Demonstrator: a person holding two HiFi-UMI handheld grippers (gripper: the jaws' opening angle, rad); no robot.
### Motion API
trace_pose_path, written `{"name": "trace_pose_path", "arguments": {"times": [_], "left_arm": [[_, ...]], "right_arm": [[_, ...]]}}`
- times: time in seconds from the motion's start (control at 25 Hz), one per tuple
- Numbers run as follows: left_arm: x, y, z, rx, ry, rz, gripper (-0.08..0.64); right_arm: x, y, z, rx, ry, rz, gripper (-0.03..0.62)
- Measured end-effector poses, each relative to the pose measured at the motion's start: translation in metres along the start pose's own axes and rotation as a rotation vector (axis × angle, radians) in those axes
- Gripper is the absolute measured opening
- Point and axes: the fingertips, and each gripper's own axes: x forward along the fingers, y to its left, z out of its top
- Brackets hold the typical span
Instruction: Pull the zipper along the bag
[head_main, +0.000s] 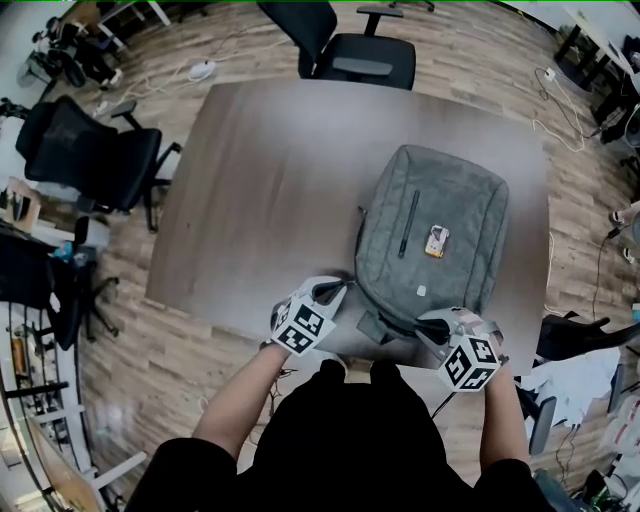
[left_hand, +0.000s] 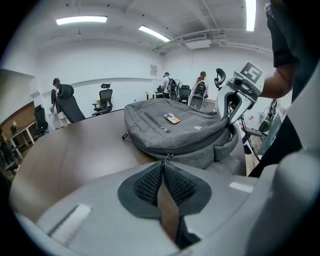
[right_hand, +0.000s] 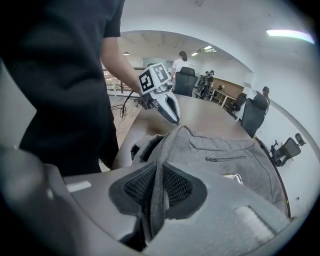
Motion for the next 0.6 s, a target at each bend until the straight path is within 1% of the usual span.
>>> {"name": "trace_pose_path", "arguments": {"times": [0.12,0.2,0.28,0.36,0.44,0.52,0.6], "left_arm": [[0.009,-0.006,0.006,0.018,0.006,-0.019,0.037],[0.014,-0.011,0.007,0.025,0.014,-0.029,0.031],[0.016,-0.016,0.005,0.012,0.011,-0.044,0.029],[0.015,-0.017,0.005,0.006,0.007,-0.049,0.029],[0.012,-0.014,0.007,0.023,0.017,-0.038,0.029],[0.011,-0.013,0.009,0.033,0.025,-0.031,0.029],[0.010,-0.013,0.009,0.029,0.024,-0.030,0.029]], "right_arm": [[-0.009,-0.005,-0.015,0.047,0.001,-0.017,0.051],[-0.013,-0.011,-0.016,0.119,-0.021,-0.036,0.084],[-0.018,-0.020,-0.006,0.208,-0.070,-0.065,0.155],[-0.023,-0.030,0.008,0.276,-0.128,-0.117,0.163],[-0.020,-0.040,0.022,0.310,-0.163,-0.164,0.164],[-0.007,-0.042,0.038,0.326,-0.170,-0.168,0.189],[0.012,-0.041,0.052,0.332,-0.153,-0.142,0.242]]}}
